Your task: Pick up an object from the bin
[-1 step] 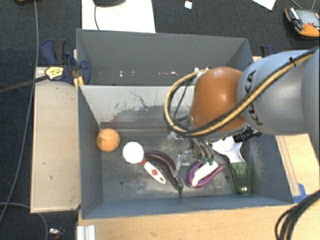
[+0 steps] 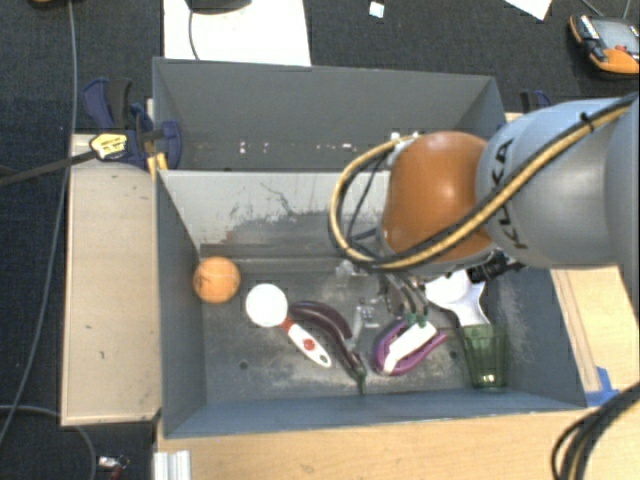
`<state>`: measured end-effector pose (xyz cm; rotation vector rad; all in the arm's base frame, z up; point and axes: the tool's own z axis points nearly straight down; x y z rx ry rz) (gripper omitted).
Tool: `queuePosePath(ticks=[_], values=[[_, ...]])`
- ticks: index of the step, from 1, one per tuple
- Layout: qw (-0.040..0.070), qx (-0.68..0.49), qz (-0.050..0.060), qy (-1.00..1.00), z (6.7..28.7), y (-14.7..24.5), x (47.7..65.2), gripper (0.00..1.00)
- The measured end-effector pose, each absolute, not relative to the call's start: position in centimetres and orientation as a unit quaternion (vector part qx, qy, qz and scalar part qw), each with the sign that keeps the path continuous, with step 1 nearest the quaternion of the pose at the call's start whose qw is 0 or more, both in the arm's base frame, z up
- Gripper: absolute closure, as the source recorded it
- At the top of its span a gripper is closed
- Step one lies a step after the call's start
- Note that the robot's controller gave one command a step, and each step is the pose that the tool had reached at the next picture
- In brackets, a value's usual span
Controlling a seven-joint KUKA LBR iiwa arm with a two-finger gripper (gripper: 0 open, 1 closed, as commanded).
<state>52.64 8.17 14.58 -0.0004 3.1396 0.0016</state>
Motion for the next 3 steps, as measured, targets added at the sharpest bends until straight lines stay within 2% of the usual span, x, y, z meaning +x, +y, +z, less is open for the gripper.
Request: queuePosePath(ticks=[1, 2, 3], values=[[0.000, 0.092, 0.001, 0.996, 7.0, 8.4, 53.4, 0.00], [0.002, 0.121, 0.001, 0.993, 11.8, 9.6, 52.2, 0.00], [0.001, 0.147, 0.001, 0.989, 10.0, 9.7, 53.6, 0.00]])
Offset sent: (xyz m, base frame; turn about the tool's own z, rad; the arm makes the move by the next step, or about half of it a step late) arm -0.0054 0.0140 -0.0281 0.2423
